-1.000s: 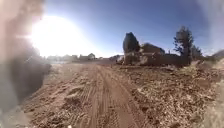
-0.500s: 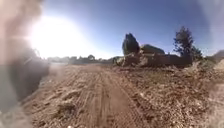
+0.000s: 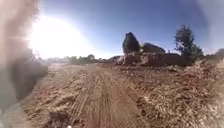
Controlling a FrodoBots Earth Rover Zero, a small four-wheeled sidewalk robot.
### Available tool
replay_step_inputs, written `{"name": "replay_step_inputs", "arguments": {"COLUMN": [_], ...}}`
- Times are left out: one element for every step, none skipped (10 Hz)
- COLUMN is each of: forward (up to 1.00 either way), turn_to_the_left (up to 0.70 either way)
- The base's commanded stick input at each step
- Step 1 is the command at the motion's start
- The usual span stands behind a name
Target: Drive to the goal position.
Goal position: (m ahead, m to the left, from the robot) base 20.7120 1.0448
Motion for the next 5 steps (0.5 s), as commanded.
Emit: {"name": "replay_step_inputs", "arguments": {"forward": [0.5,0.5,0.5,0.5,0.5], "turn_to_the_left": [0.0,0.0,0.0,0.0,0.0]}}
